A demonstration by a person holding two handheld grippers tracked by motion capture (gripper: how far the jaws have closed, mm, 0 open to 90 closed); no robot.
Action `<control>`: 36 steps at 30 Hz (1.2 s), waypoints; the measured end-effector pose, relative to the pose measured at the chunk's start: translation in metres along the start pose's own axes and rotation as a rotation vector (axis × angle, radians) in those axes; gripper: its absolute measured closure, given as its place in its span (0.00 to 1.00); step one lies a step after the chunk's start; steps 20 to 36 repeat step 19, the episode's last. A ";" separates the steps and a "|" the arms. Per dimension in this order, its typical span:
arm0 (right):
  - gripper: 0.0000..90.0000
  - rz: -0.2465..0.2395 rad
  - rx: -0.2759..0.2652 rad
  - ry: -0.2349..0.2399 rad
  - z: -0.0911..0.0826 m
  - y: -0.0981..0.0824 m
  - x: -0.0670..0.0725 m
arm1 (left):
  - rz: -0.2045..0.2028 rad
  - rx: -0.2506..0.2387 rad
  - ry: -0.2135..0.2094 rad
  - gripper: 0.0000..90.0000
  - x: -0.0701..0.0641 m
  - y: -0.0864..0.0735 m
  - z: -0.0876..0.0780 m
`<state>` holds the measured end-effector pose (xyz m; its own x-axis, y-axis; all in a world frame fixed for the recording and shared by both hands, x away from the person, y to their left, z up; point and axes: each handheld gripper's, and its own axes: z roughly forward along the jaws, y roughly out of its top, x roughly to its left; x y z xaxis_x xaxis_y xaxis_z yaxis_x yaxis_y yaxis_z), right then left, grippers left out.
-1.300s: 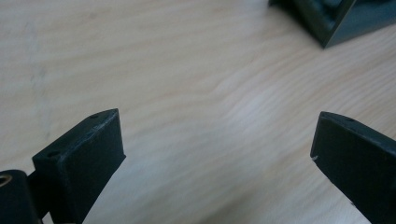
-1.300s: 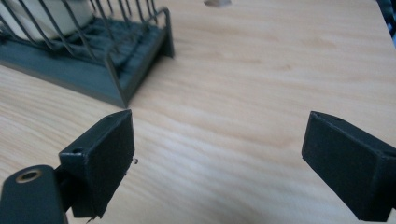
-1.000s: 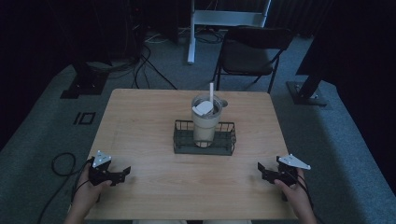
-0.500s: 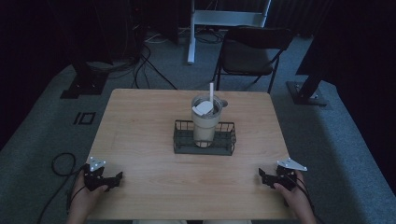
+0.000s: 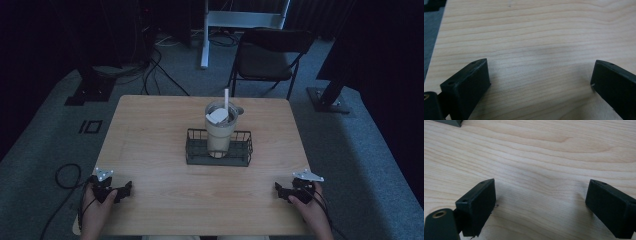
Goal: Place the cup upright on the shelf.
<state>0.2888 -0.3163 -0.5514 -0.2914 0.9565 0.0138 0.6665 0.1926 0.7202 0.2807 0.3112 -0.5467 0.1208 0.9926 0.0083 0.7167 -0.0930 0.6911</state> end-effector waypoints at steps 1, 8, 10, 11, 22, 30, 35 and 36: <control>0.10 -0.005 0.001 0.004 0.000 0.000 0.000 | -0.011 0.002 0.010 0.02 -0.001 0.000 0.000; 0.10 0.026 0.000 -0.027 0.003 0.002 0.002 | -0.101 0.003 0.096 0.02 -0.010 0.001 0.001; 0.10 0.036 0.000 -0.036 0.003 0.003 0.003 | -0.103 0.004 0.097 0.02 -0.011 0.001 0.001; 0.10 0.040 0.000 -0.040 0.003 0.003 0.004 | -0.104 0.004 0.098 0.02 -0.010 0.001 0.001; 0.10 0.043 0.000 -0.042 0.004 0.003 0.004 | -0.114 0.003 0.105 0.02 -0.011 0.000 0.000; 0.10 0.043 0.000 -0.042 0.004 0.003 0.004 | -0.114 0.003 0.105 0.02 -0.011 0.000 0.000; 0.10 0.043 0.000 -0.042 0.004 0.003 0.004 | -0.114 0.003 0.105 0.02 -0.011 0.000 0.000; 0.10 0.043 0.000 -0.042 0.004 0.003 0.004 | -0.114 0.003 0.105 0.02 -0.011 0.000 0.000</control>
